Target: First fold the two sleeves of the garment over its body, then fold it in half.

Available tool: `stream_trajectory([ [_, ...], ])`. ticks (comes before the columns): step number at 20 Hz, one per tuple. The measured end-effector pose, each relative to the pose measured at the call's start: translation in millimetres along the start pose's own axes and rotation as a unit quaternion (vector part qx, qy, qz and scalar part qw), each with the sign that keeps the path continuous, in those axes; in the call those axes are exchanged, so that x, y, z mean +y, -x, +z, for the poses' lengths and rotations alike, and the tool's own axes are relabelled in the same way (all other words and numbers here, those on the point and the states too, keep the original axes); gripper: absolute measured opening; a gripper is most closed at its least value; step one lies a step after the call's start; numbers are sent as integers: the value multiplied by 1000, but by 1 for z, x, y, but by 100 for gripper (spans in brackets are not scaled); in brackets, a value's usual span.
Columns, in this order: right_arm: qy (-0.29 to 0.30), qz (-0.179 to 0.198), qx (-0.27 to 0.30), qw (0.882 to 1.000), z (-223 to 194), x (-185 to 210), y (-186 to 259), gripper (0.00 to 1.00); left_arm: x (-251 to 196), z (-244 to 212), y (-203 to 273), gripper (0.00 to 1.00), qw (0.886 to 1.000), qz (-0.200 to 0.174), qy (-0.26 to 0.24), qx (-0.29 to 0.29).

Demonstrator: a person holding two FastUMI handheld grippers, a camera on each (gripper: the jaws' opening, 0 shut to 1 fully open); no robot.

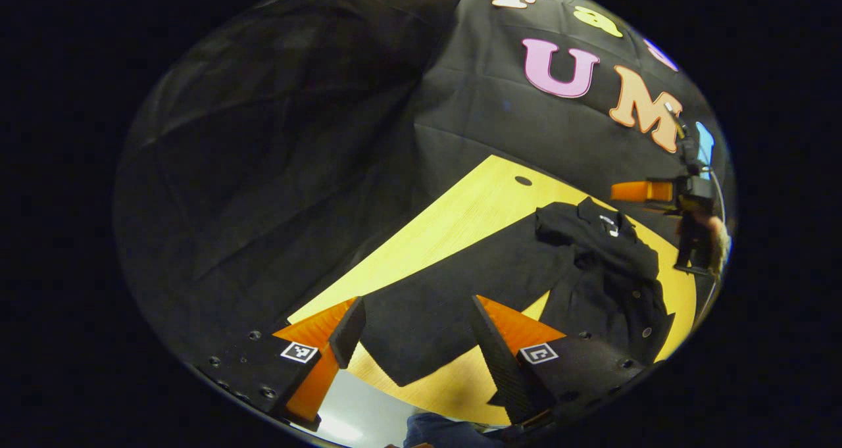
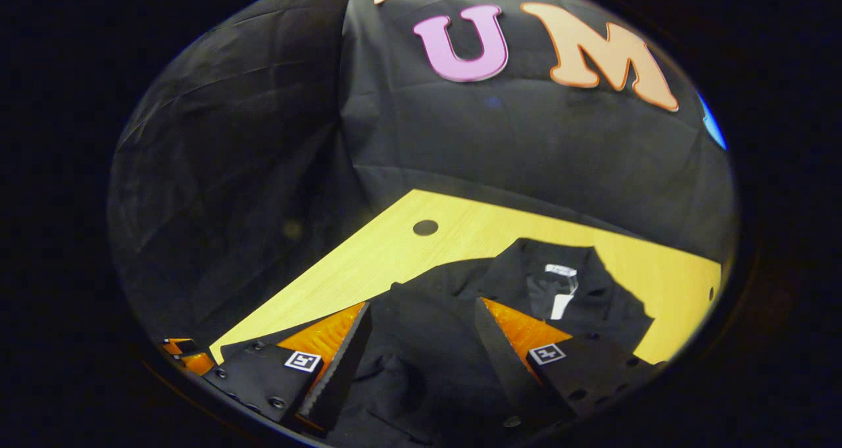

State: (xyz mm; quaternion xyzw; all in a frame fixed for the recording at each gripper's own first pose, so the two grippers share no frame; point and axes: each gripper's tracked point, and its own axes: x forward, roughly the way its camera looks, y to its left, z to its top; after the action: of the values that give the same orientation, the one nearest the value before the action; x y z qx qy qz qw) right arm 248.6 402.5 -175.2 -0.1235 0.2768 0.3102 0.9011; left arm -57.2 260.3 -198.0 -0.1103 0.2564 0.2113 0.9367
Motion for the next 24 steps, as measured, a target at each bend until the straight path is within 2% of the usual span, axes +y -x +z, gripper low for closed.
stream_trajectory([
  [3, -1, -13, -24, 1000, -1, -12, 43, 98, 9, -13, -9, 95, 1000, 9, -2, 11],
  [6, -9, -47, -53, 997, -7, -32, 93, 98, 16, -25, -17, 95, 999, 16, -21, 17],
  [12, -63, -110, -90, 988, -32, -61, 160, 98, 20, -48, -27, 95, 998, 14, -57, 35],
  [17, -75, -164, -112, 977, -49, -85, 203, 98, 18, -58, -33, 95, 996, 7, -70, 49],
  [21, -113, -190, -137, 966, -52, -102, 231, 98, 15, -60, -34, 95, 995, 6, -92, 44],
  [24, -128, -203, -146, 960, -58, -110, 247, 98, 15, -60, -33, 96, 996, 8, -81, 40],
])
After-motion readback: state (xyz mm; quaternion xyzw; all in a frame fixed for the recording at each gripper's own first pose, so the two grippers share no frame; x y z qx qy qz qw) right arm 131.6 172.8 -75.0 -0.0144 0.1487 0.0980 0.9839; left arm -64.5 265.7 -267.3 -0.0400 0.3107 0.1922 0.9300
